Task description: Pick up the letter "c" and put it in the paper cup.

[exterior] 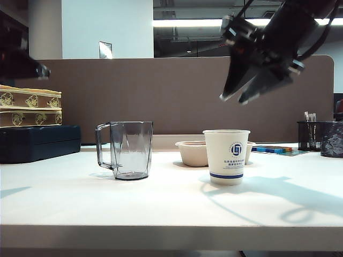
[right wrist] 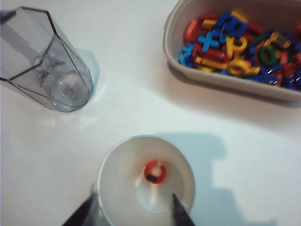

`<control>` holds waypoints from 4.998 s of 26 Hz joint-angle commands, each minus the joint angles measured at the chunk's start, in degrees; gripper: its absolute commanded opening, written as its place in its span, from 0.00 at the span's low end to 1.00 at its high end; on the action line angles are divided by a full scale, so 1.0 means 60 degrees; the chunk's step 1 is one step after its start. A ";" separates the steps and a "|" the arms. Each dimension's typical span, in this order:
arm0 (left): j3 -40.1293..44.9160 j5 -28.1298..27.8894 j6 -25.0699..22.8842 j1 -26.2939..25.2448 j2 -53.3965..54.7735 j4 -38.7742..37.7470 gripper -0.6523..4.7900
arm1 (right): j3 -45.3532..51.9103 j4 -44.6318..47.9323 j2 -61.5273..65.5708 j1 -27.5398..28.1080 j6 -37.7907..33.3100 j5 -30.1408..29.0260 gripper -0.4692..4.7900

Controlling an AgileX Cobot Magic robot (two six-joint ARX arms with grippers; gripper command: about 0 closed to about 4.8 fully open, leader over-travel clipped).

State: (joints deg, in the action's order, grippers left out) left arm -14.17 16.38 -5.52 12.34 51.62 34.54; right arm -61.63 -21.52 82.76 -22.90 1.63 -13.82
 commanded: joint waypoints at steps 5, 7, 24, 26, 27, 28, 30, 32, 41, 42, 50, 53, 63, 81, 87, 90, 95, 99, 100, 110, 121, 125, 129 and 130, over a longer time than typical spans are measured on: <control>-0.0484 0.0051 -0.0029 0.0000 -0.1931 -0.1923 0.13 | -0.0058 0.0113 -0.1523 -0.0011 0.0525 0.0656 0.34; -0.0525 0.0040 -0.0047 0.0000 -0.2401 -0.2524 0.13 | -0.0058 0.0087 -0.1865 -0.0011 0.0525 0.0648 0.34; -0.0856 -0.0324 -0.0510 0.0000 -0.7763 -0.8419 0.13 | -0.0051 -0.2641 -0.4218 -0.0011 0.0816 0.1381 0.18; -0.0951 -0.0401 -0.0510 0.0000 -0.8145 -0.9056 0.13 | -0.0051 -0.2871 -0.4371 -0.0011 0.0816 0.1504 0.16; -0.1038 -0.0543 -0.0517 0.0000 -0.8386 -0.9479 0.13 | -0.0051 -0.3064 -0.4503 -0.0011 0.0816 0.1625 0.16; -0.1071 -0.0685 -0.0510 0.0000 -0.8480 -0.9519 0.13 | -0.0051 -0.3184 -0.4579 -0.0011 0.0816 0.1716 0.14; -0.1155 -0.0809 -0.0506 0.0000 -0.8542 -0.9592 0.13 | -0.0047 -0.3461 -0.4787 -0.0011 0.0816 0.1898 0.13; -0.1177 -0.0805 -0.0506 0.0000 -0.8542 -0.9675 0.13 | -0.0047 -0.3628 -0.4965 -0.0011 0.0816 0.1898 0.11; -0.1177 -0.0911 -0.0433 0.0000 -0.8542 -0.9814 0.12 | -0.0047 -0.3923 -0.6156 -0.0011 0.0812 0.2390 0.09; -0.1180 -0.1158 -0.0433 0.0000 -0.8542 -0.9806 0.12 | -0.0044 -0.3967 -0.6393 -0.0011 0.0812 0.2586 0.09; -0.1169 -0.1588 -0.0437 0.0000 -0.8539 -0.9752 0.11 | -0.0025 -0.4590 -0.7384 -0.0011 0.1024 0.3424 0.09; -0.1169 -0.1694 -0.0437 0.0000 -0.8535 -0.9741 0.11 | 0.0189 -0.4608 -0.8091 -0.0011 0.1024 0.3694 0.09; -0.0907 -0.1741 -0.0437 0.0000 -0.8535 -0.9100 0.11 | 0.2208 -0.2616 -1.0353 -0.0011 0.1027 0.3858 0.09; 0.0324 -0.2473 -0.0382 0.0000 -0.8521 -0.7839 0.11 | 0.6105 0.1708 -1.0954 -0.0011 0.0973 0.3785 0.09; 0.0994 -0.2801 0.0109 0.0004 -0.8521 -0.7242 0.11 | 0.7220 0.2499 -1.0717 -0.0011 0.0189 0.3821 0.09; 0.1202 -0.2805 0.0222 0.0004 -0.8521 -0.7133 0.11 | 0.7952 0.3723 -1.0721 -0.0011 0.0193 0.3891 0.09; 0.1585 -0.2987 0.0594 0.0004 -0.8521 -0.6776 0.11 | 0.8765 0.4564 -1.0717 -0.0007 0.0200 0.4590 0.10; 0.1836 -0.3399 0.0678 0.0000 -0.8521 -0.6218 0.11 | 0.9260 0.4714 -1.0721 -0.0004 0.0233 0.4783 0.10; 0.1872 -0.3483 0.0678 0.0000 -0.8521 -0.6109 0.11 | 0.9340 0.4707 -1.0721 -0.0007 0.0237 0.4783 0.10; 0.2313 -0.3657 0.0823 0.0004 -0.8535 -0.6251 0.11 | 0.9839 0.4845 -1.0721 -0.0004 0.0237 0.4827 0.10; 0.2313 -0.3588 0.0823 0.0004 -0.8539 -0.6262 0.11 | 1.0112 0.4900 -1.0721 -0.0004 0.0233 0.4929 0.09; 0.2313 -0.3588 0.0823 0.0004 -0.8539 -0.6360 0.11 | 1.0276 0.4962 -1.0721 -0.0004 0.0237 0.5078 0.09; 0.2313 -0.3592 0.0823 0.0004 -0.8539 -0.6459 0.11 | 1.0276 0.5115 -1.0724 -0.0004 0.0233 0.5074 0.09; 0.2313 -0.3592 0.0823 0.0004 -0.8539 -0.6451 0.11 | 1.0276 0.5133 -1.0724 -0.0004 0.0233 0.5074 0.09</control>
State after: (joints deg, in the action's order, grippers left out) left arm -0.03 -5.37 -0.56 12.34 0.40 -4.16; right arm -0.36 7.60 18.44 -22.90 3.03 16.47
